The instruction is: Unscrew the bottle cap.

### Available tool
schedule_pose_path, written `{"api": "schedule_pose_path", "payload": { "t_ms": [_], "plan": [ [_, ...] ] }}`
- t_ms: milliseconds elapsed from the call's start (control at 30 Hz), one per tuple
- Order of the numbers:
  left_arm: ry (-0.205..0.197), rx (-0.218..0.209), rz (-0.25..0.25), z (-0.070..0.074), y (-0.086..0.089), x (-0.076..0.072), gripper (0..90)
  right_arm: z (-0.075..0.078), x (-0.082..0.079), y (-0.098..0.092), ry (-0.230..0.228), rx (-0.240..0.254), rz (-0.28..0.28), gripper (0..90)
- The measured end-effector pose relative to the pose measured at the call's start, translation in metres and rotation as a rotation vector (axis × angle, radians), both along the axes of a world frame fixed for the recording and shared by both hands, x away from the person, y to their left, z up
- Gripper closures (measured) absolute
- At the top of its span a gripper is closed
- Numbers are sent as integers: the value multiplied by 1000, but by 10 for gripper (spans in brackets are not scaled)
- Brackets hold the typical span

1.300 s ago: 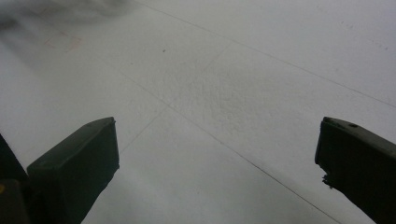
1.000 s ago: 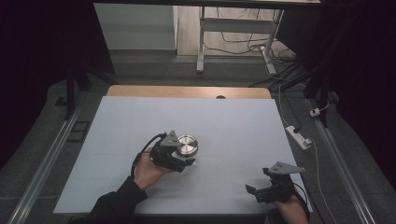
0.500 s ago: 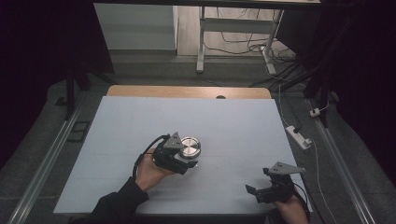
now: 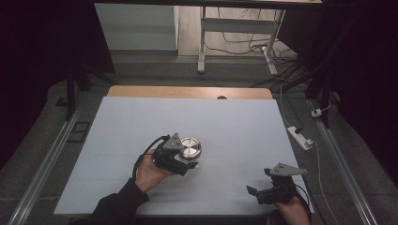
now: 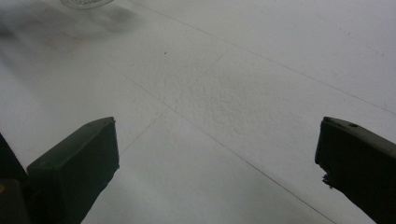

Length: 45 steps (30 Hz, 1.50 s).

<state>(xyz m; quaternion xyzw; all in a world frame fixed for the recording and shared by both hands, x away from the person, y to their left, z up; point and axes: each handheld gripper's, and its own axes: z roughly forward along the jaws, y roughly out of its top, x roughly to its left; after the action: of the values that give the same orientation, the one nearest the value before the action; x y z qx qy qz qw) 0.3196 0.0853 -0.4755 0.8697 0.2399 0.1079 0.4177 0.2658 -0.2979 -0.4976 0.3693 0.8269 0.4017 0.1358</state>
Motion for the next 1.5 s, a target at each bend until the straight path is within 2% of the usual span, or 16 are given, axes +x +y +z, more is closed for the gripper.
{"api": "schedule_pose_path", "payload": {
  "t_ms": [100, 233, 467, 567, 967, 1333, 1500],
  "plan": [
    [5, -6, 1, -1, 0, 0, 161, 0, -1, 1, -8, -6, 3, 0],
    [3, -9, -2, -1, 1, 0, 161, 1, -1, 3, -5, 18, 12, 0],
    [3, -15, -5, -2, 1, 1, 161, 3, -1, 11, -8, 20, 38, 0],
    [1, -14, -7, -3, 1, 1, 161, 5, 0, 15, -10, 36, 50, 0],
    [-5, -25, -8, 0, 3, 0, 161, 15, 3, 41, -3, 84, 111, 0],
    [-21, -35, -7, 0, 3, -2, 161, 21, 6, 65, -48, 64, 168, 0],
    [-20, -34, -8, 0, 2, -2, 161, 24, 9, 75, -66, 77, 191, 0]
  ]
}}
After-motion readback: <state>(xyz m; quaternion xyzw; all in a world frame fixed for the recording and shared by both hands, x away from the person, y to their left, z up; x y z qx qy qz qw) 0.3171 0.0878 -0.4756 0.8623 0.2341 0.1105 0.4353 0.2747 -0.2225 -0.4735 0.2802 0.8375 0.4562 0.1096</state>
